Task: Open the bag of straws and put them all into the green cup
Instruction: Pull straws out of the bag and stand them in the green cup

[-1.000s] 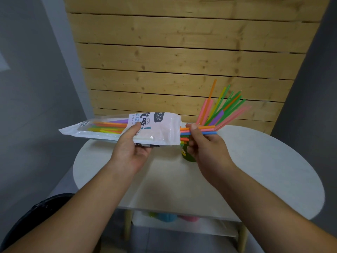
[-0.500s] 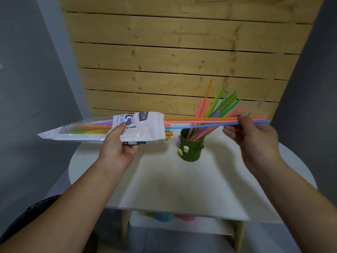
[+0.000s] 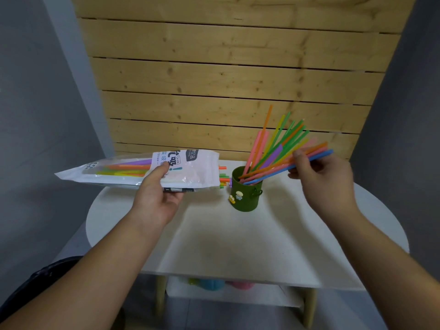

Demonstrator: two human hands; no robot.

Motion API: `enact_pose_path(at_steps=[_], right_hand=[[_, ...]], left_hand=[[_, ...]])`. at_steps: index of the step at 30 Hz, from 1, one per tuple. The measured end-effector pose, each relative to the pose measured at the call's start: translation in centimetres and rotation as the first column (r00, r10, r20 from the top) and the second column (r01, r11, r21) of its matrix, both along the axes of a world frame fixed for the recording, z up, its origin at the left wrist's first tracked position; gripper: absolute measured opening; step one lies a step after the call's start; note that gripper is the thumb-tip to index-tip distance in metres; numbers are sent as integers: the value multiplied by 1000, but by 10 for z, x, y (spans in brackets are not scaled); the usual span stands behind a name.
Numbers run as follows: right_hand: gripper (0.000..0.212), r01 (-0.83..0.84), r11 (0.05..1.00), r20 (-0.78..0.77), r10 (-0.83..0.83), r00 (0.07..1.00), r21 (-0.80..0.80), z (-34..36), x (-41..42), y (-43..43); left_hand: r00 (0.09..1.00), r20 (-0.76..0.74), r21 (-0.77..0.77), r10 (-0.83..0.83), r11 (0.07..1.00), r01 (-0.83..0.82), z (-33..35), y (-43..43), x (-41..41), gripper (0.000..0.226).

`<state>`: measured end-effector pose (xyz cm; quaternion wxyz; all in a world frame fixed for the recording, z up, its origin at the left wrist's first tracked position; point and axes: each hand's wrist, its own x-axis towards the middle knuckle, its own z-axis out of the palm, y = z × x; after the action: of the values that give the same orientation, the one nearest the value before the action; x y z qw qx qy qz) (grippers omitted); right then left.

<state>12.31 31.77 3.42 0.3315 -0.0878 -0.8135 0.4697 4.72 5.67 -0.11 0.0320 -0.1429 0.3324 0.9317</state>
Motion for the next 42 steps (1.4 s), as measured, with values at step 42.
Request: enact_pose_path(at_steps=[42], right_hand=[[3, -287, 849, 198, 405, 893, -444, -18, -18, -66]], left_hand=[[991, -64, -66, -120, 991, 116, 8, 11, 13, 12]])
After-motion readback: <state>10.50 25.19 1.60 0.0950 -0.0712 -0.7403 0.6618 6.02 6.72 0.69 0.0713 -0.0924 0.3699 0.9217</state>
